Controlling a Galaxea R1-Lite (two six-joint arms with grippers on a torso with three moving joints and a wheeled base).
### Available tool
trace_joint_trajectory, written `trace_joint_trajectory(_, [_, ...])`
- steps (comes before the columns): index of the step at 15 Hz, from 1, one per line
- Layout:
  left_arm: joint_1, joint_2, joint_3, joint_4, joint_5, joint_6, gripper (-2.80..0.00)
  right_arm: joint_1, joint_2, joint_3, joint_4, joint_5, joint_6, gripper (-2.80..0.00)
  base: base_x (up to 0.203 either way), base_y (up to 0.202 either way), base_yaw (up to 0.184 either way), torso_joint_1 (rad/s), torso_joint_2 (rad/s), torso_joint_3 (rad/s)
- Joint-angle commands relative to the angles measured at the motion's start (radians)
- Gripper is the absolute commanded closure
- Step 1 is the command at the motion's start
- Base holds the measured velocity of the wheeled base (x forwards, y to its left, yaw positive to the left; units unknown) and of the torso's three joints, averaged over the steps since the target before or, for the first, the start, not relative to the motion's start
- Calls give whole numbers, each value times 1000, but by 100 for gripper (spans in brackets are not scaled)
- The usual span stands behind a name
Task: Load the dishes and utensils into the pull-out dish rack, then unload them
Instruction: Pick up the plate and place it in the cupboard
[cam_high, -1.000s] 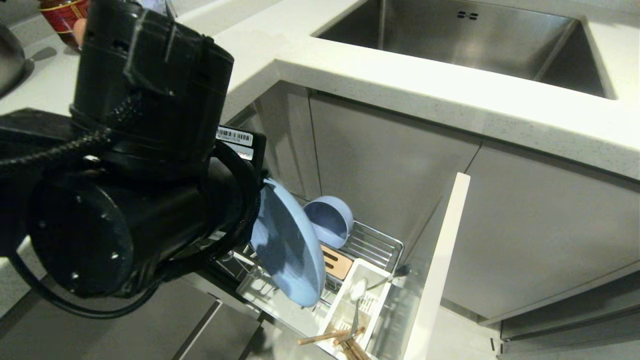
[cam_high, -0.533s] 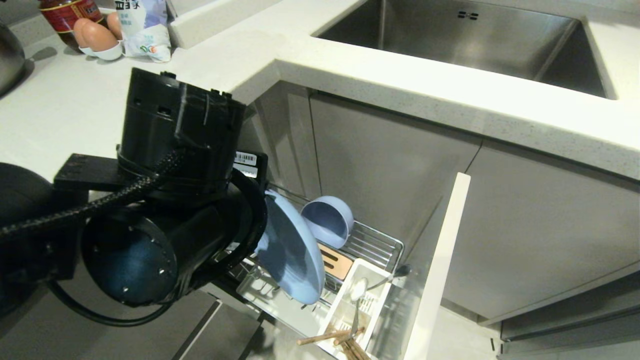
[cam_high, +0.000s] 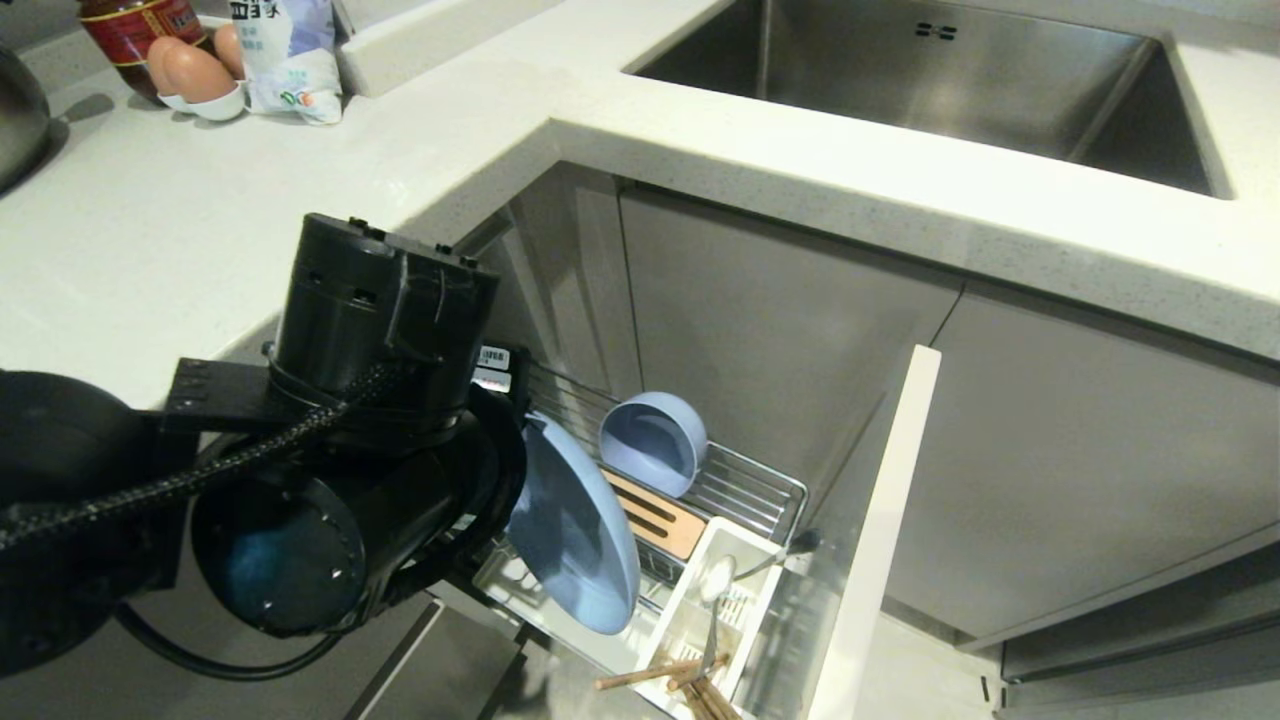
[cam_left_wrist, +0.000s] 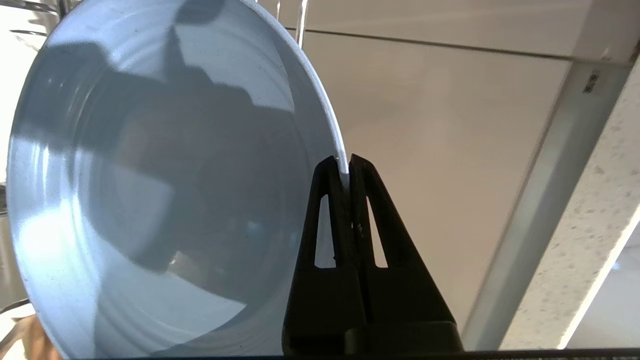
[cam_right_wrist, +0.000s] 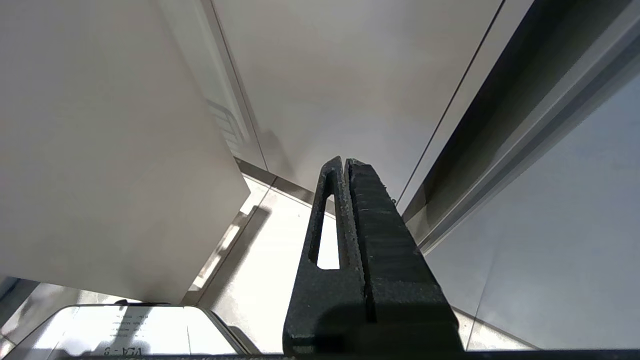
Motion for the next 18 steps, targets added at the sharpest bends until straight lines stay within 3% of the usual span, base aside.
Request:
trace_joint_trajectory(1, [5, -13, 5, -8, 5, -9, 0, 0, 0, 0, 0, 1, 0, 0, 0, 0, 0, 0, 0, 0])
trace_joint_trajectory(7, [4, -45, -10, -13, 5, 2, 0, 0, 0, 0, 0, 1, 0, 0, 0, 0, 0, 0, 0, 0])
trace_joint_trajectory(12, [37, -41, 75, -164, -1, 2, 0, 0, 0, 0, 0, 1, 0, 0, 0, 0, 0, 0, 0, 0])
trace_joint_trajectory(18, [58, -21, 105, -182, -31, -1, 0, 0, 0, 0, 0, 1, 0, 0, 0, 0, 0, 0, 0, 0])
